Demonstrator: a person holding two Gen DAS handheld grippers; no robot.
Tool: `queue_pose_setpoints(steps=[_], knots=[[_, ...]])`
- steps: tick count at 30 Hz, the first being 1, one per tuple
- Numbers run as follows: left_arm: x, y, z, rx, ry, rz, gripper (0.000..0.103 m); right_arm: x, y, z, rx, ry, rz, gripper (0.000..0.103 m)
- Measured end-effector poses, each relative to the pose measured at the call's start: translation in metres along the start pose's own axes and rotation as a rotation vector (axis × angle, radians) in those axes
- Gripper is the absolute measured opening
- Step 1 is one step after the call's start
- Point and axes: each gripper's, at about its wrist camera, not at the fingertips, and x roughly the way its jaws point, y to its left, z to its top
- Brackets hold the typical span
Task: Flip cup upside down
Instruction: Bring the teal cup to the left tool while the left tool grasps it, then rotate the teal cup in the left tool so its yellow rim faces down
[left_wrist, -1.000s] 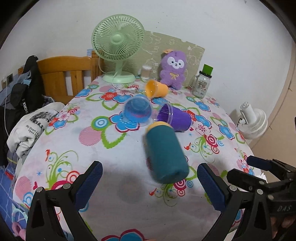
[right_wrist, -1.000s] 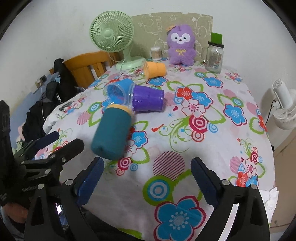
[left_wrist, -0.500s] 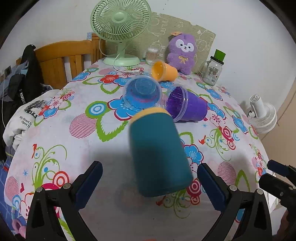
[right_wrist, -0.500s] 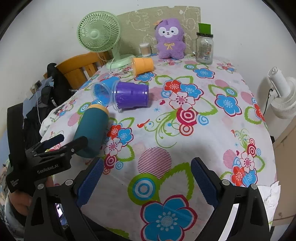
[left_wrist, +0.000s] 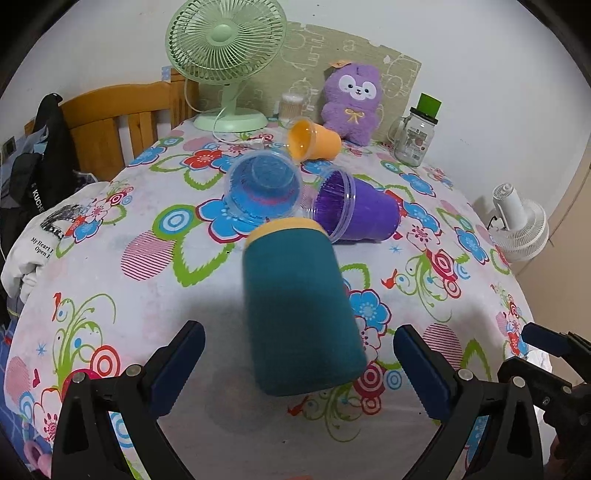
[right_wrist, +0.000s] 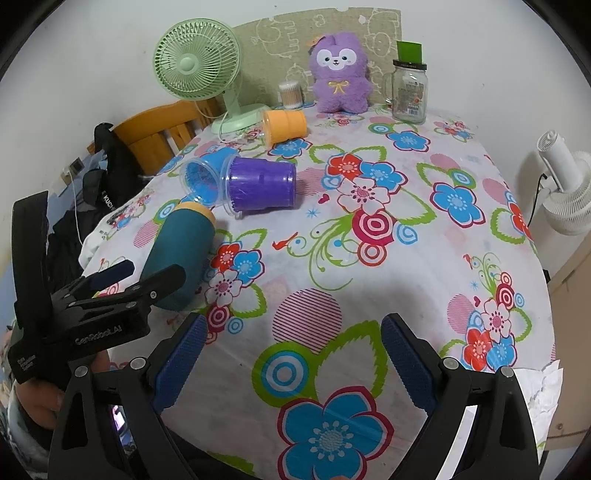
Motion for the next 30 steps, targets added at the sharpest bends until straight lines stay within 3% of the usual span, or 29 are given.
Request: queue_pose_setpoints(steps=[20, 26, 30], knots=[[0.013, -0.007, -0.002, 0.008, 0.023, 0.017, 0.103, -0.001, 0.001, -0.004, -0.021, 0.012, -0.008, 0.096], [0.017, -0.005, -0.005, 0.002, 0.029, 0.027, 0.089, -0.001, 0.0, -0.004, -0.017, 0.013, -0.012, 0.096], [0.016, -0.006, -0.005, 0.015, 0.02, 0.037, 0.071, -0.001, 0.0, -0.004, -0.017, 0.013, -0.013, 0.096]])
